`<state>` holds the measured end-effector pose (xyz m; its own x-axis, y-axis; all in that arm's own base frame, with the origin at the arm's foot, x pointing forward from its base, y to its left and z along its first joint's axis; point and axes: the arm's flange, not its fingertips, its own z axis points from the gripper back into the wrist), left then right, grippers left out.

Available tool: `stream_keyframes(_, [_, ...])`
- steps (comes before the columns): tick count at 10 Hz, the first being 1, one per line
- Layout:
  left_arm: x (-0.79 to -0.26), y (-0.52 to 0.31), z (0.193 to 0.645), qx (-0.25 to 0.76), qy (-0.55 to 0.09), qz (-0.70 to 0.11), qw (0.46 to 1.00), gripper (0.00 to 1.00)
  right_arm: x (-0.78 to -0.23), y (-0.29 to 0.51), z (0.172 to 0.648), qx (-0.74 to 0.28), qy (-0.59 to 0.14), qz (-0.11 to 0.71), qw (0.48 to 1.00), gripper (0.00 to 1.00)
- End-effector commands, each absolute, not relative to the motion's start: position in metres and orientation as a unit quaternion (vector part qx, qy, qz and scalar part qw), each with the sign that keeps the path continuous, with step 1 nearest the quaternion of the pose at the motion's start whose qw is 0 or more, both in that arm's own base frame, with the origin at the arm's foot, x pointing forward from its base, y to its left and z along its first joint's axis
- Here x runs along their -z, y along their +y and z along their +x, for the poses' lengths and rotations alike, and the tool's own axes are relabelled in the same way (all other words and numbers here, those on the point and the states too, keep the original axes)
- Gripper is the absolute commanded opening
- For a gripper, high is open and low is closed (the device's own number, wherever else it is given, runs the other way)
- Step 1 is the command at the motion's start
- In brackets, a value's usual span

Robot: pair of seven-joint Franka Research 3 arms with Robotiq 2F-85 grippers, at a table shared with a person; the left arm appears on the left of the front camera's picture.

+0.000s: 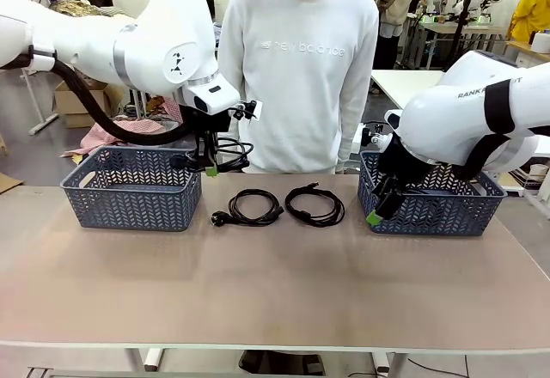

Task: Organize the cables according to human instructions.
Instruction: Pick up a bundle of cables and place it in the basket indicated by the human.

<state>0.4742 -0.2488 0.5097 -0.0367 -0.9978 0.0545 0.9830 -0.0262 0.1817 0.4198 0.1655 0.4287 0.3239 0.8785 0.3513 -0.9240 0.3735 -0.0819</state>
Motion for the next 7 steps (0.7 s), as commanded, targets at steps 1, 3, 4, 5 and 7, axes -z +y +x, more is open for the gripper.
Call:
stream_keyframes(1, [-0.513,-0.247,0.475,0.714,-0.09,0.048,0.692,0.0,-0.429,0.166,0.419,-0.554,-0.172,0.066,0.812,1.0])
stream_keyframes(3, [-0.51,-0.232,0.478,0.72,-0.1,0.046,0.686,0.16,-0.429,0.166,0.419,-0.554,-0.172,0.066,0.812,1.0])
stream_keyframes(4, [-0.513,-0.209,0.481,0.731,-0.097,0.062,0.672,0.16,-0.429,0.166,0.419,-0.554,-0.172,0.066,0.812,1.0])
stream_keyframes(5, [-0.517,-0.186,0.484,0.738,-0.09,0.058,0.666,0.16,-0.429,0.166,0.419,-0.554,-0.172,0.066,0.812,1.0])
stream_keyframes(7, [-0.519,-0.141,0.49,0.748,-0.085,0.071,0.654,0.16,-0.429,0.166,0.419,-0.554,-0.172,0.066,0.812,1.0])
